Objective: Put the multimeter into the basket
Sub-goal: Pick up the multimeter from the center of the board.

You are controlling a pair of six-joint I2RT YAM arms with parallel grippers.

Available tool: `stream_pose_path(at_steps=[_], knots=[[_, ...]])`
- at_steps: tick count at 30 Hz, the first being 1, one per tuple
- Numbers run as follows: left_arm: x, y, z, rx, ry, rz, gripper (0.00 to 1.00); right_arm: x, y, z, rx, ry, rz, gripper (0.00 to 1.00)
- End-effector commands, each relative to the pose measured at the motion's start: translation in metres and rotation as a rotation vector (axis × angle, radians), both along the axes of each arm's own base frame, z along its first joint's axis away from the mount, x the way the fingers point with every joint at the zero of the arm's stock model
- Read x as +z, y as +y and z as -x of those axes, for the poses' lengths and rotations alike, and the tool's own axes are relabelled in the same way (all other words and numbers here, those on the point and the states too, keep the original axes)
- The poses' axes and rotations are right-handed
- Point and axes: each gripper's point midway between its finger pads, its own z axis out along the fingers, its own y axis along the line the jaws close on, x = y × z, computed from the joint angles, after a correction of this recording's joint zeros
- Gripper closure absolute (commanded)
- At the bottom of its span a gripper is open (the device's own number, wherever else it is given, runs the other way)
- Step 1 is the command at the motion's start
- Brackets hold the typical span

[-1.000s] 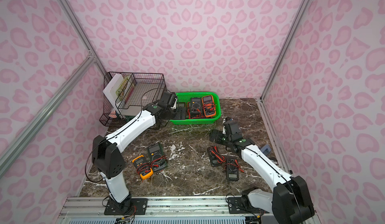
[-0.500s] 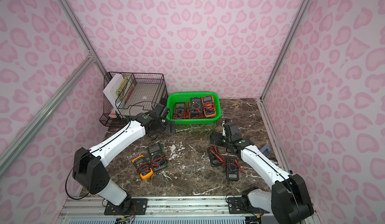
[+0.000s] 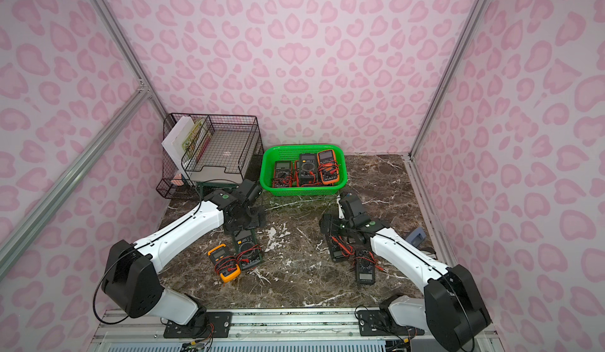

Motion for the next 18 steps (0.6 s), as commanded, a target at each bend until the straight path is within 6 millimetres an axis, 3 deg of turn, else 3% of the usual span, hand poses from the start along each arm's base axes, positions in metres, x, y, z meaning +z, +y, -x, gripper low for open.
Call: stream_pose_path(at_steps=[1,5,18], knots=[[-0.008,0.006,0.014,0.047,0.044,0.001,0.02,0.002,0.014,-0.001,0.014,-0.017,0.007,0.01],[-0.017,0.017,0.024,0.097,0.099,-0.052,0.01,-0.002,0.029,0.005,0.05,-0.012,0.012,0.01],[-0.046,0.018,0.034,0.084,0.129,-0.038,0.01,-0.005,0.048,0.013,0.099,-0.009,0.032,0.01]])
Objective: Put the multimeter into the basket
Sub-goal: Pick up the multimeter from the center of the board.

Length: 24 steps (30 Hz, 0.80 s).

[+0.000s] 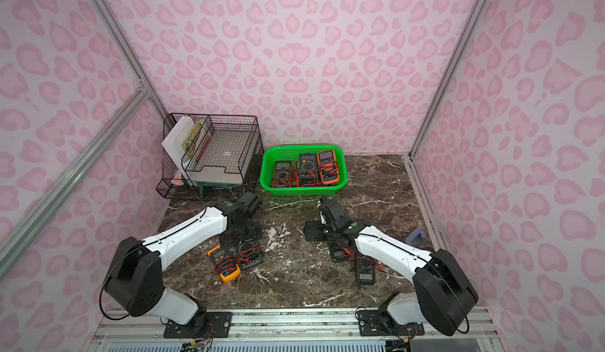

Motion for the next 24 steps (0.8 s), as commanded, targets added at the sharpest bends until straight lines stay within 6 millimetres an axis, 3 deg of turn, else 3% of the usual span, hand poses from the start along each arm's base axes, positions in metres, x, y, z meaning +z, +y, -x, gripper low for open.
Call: stream_pose_path(at_steps=[1,10,24], knots=[[-0.005,-0.002,-0.001,0.007,-0.01,0.019,0.01,0.005,0.002,-0.003,-0.012,-0.014,-0.004,0.01],[-0.015,-0.008,-0.006,-0.004,-0.025,0.056,0.01,0.007,0.001,-0.005,-0.015,-0.017,0.01,0.01],[-0.029,0.001,-0.008,-0.002,0.0,0.054,0.01,0.002,0.002,-0.008,-0.025,0.001,0.026,0.01]])
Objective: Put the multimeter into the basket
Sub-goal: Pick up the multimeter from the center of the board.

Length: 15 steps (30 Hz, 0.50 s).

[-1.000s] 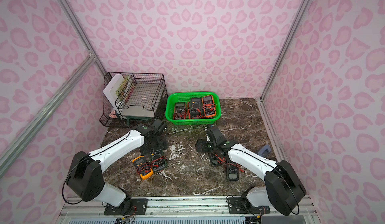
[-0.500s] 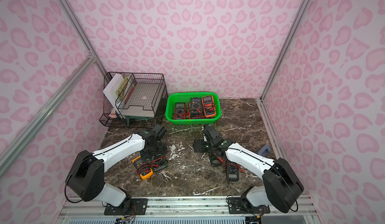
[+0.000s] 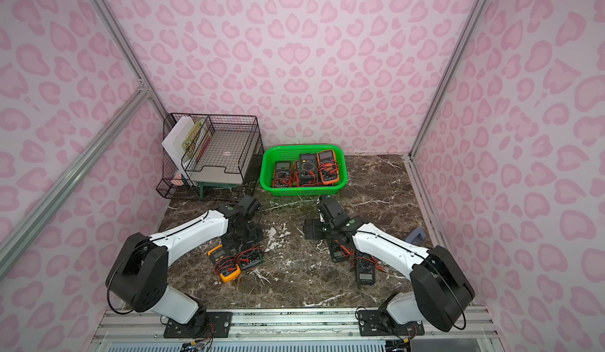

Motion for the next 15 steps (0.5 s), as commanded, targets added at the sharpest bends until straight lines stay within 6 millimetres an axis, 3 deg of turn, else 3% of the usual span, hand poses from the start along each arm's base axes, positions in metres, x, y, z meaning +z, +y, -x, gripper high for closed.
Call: stream_pose_path(at_steps=[1,15], knots=[[-0.005,0.002,0.002,-0.014,0.014,-0.002,0.01,0.001,-0.001,-0.003,-0.015,0.0,0.006,0.01],[-0.025,-0.002,0.0,-0.026,0.051,0.014,0.01,0.003,0.005,-0.009,-0.004,0.0,0.018,0.01]])
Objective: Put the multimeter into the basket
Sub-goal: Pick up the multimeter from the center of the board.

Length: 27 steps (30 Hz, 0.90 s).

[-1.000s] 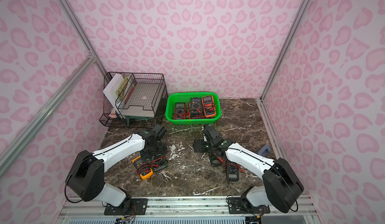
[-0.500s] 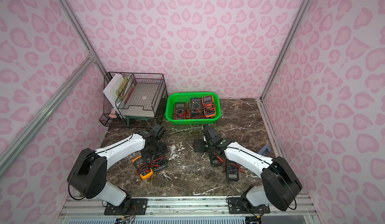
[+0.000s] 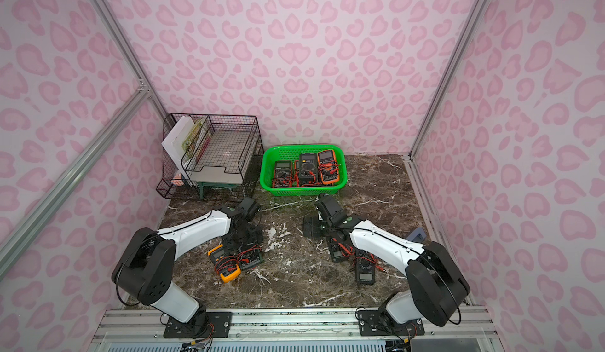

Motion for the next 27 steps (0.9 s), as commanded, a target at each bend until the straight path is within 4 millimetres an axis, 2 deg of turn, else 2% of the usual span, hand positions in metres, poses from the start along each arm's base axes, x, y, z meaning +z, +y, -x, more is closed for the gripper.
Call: stream_pose_path(at_steps=[1,16,27], knots=[[-0.004,-0.004,-0.001,-0.008,0.01,0.016,0.01,0.002,0.0,-0.001,0.006,-0.001,0.014,0.01],[-0.014,-0.018,-0.013,-0.038,0.026,0.052,0.02,0.005,-0.001,-0.003,0.013,-0.003,0.033,0.01],[-0.013,-0.027,-0.018,-0.082,0.032,0.078,0.29,0.006,0.002,-0.008,0.006,-0.007,0.033,0.01]])
